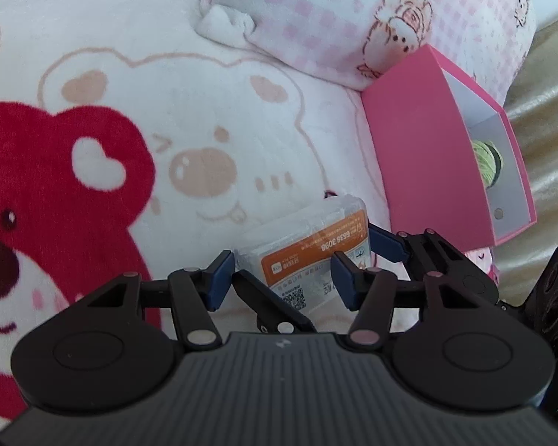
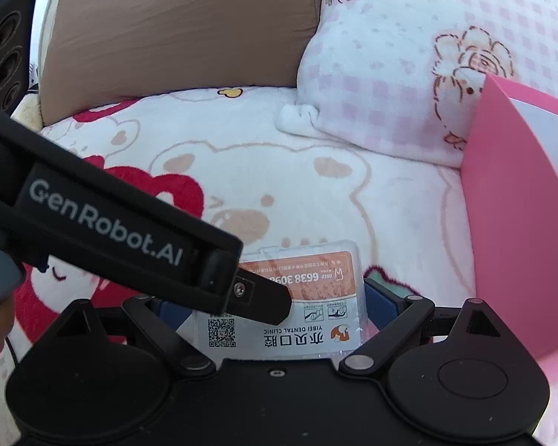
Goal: Organize objects
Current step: 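Lift the clear plastic box with the left tool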
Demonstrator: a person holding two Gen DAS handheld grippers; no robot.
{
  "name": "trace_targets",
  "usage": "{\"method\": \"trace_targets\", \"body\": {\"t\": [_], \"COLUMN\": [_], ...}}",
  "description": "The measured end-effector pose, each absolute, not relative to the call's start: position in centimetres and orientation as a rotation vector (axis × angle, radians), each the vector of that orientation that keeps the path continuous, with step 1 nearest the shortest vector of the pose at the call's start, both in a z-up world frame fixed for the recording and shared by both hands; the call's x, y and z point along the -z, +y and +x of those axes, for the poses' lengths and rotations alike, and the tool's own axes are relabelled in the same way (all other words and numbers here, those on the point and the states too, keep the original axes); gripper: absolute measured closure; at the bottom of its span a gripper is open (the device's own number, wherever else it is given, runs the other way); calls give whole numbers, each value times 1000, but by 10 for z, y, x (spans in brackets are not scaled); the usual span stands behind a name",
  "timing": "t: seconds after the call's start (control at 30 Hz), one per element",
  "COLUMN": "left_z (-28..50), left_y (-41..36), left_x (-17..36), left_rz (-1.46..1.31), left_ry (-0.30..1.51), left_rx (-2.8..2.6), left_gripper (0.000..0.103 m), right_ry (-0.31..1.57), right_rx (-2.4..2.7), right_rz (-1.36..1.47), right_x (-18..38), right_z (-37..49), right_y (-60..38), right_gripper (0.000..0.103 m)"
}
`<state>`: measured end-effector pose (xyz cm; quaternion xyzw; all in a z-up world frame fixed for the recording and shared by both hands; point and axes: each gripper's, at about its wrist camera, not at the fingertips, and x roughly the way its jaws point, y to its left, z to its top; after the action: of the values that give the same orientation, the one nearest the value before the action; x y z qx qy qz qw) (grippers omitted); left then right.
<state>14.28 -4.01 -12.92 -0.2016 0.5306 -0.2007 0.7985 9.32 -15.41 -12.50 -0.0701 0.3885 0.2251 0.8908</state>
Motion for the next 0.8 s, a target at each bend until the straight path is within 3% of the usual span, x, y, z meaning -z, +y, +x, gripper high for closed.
{"method": "trace_targets", "body": {"t": [0.33, 0.8], "left_z": [110, 69], "left_y": [-46, -58], "left_x": [92, 42], "left_rz": [-359, -294], "left_ry": [1155, 1145], "left_rx": [454, 521], "left_gripper": [48, 48], "right_ry": [879, 819], "right_rx": [-494, -510], "right_rz": [-134, -108], "right_x": [100, 54], "right_z": [61, 14], "right_y": [-160, -183], "right_gripper": [7, 7]}}
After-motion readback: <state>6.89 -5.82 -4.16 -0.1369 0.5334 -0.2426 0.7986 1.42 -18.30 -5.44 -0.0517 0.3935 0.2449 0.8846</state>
